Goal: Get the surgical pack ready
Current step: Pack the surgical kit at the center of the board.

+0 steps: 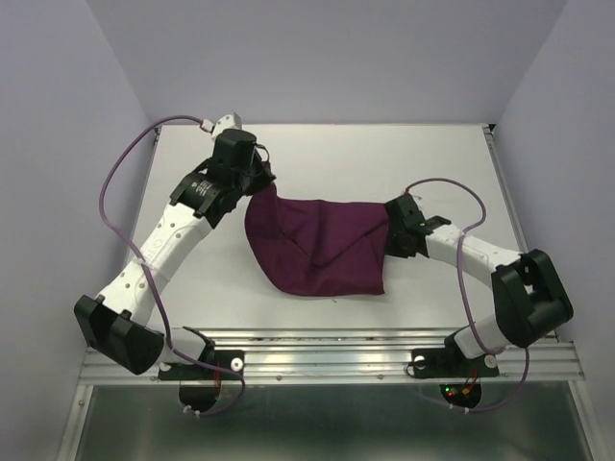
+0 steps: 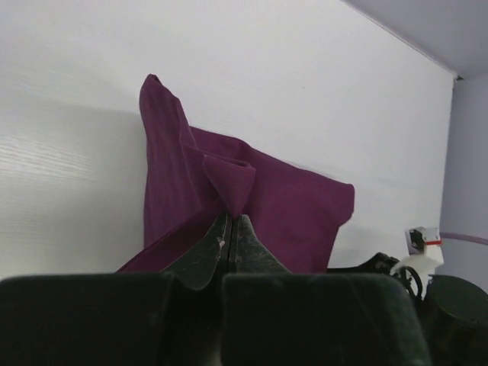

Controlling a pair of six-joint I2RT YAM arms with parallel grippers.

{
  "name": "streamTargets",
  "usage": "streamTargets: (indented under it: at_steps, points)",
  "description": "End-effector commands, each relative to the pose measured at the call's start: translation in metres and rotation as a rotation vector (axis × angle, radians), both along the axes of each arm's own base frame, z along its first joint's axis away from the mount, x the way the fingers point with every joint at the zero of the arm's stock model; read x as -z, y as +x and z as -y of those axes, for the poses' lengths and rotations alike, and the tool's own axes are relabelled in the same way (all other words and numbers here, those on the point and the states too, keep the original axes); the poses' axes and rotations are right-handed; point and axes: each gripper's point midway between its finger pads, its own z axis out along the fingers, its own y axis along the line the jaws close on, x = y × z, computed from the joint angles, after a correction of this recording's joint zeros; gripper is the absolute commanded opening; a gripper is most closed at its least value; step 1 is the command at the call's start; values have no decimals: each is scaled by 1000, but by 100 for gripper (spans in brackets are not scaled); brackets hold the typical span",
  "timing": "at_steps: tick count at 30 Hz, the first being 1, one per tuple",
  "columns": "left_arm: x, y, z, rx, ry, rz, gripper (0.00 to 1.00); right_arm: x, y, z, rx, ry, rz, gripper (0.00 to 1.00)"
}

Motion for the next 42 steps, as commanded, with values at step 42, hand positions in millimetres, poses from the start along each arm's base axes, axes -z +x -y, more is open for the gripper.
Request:
streamTargets:
  at_steps: [42]
  points:
    - [-101, -41, 275, 626, -356, 179, 0, 6, 43, -124, -136, 377, 76, 1]
